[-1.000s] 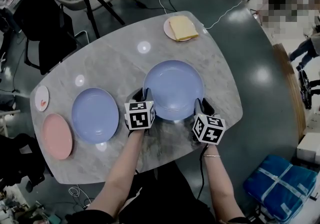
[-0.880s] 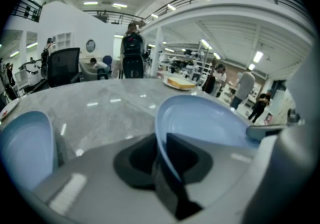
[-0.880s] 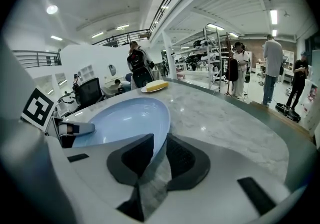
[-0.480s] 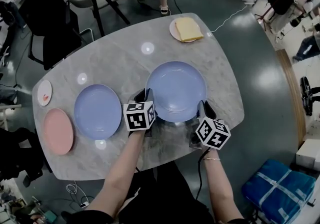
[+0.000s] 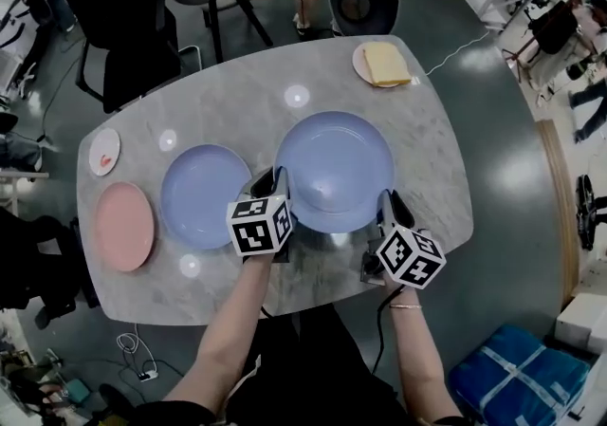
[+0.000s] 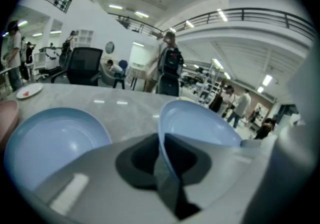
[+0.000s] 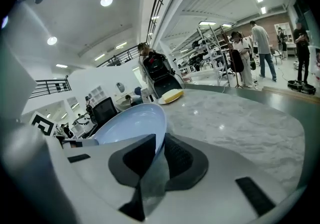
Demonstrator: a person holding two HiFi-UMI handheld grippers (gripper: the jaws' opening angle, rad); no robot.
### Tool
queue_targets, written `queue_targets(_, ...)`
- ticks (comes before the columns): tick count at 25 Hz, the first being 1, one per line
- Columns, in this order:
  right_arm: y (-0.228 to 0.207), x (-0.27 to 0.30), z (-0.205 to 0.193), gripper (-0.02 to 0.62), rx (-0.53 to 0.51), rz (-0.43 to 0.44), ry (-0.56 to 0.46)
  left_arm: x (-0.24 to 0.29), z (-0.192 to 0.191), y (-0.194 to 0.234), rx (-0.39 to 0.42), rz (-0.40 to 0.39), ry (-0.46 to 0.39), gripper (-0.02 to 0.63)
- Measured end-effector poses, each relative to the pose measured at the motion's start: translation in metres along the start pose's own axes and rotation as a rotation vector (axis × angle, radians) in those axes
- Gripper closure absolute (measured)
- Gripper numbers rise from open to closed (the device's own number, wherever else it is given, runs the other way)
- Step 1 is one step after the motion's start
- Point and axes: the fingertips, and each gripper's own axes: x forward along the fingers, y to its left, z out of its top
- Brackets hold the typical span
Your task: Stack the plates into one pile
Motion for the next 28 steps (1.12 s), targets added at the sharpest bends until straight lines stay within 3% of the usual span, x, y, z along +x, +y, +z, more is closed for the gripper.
queue_targets(16, 0.188, 0.039, -0.054, 0.548, -0.163, 0.292, 0.125, -0.129, -0.006, 0.172, -0.186, 0.289, -0.128, 0.569)
queue_targets(22, 0.242, 0.049, -0.087, 0.548, -0.218, 0.354, 0.18, -0.163, -0.022, 0.225, -0.239, 0.358, -0.137, 0.569)
queue_targets(28, 0.267, 0.063, -0.109, 0.548, -0.258, 0.368, 0.214, -0.169, -0.042, 0.258, -0.281, 0.387, -0.123, 0.566)
